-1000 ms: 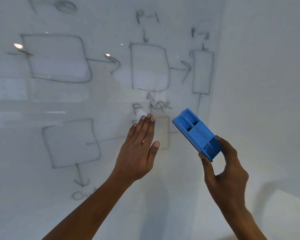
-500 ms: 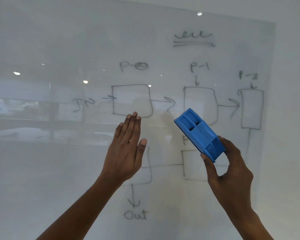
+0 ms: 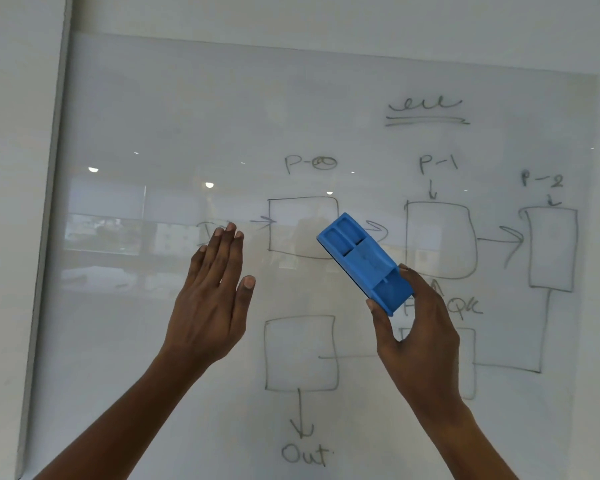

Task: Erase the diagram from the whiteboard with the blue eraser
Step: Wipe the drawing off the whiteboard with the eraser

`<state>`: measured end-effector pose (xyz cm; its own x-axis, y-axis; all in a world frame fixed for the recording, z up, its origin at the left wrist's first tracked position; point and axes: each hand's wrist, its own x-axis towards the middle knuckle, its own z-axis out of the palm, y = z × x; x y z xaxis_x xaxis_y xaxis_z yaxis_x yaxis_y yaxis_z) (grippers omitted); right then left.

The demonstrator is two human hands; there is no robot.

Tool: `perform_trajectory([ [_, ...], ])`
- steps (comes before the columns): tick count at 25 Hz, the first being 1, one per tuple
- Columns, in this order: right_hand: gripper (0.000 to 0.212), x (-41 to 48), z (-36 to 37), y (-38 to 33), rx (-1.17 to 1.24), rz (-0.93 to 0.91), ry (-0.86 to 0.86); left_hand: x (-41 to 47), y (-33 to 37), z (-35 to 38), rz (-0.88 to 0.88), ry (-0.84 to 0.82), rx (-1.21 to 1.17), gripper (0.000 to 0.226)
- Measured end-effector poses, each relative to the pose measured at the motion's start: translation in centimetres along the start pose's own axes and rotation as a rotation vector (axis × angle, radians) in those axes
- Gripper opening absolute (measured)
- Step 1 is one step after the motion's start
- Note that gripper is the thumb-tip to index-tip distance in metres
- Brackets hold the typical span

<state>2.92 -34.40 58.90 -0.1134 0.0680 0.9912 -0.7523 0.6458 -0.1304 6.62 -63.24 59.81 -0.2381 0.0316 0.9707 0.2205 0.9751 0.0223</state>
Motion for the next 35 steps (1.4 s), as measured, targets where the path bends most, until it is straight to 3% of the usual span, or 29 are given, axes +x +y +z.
perform_trajectory([
  [5, 0.061, 0.3, 0.7, -0.4, 0.002, 0.001, -0.004, 0.2, -1.1, -0.5, -0.023, 0.004, 0.013, 0.068],
  [11, 0.054, 1.3, 1.6, -0.2, -0.134, -0.123, -0.017, 0.1, -2.3, -0.3, -0.036, -0.003, 0.009, 0.068],
  [22, 0.062, 2.2, 4.6, 1.7, -0.234, 0.054, -0.016, 1.2, -5.7, 0.6, -0.079, -0.057, 0.043, 0.072],
  [35, 0.058, 10.3, 2.9, 5.2, -0.374, 0.03, 0.132, 9.4, -6.6, 3.5, -0.012, 0.017, 0.019, 0.075],
])
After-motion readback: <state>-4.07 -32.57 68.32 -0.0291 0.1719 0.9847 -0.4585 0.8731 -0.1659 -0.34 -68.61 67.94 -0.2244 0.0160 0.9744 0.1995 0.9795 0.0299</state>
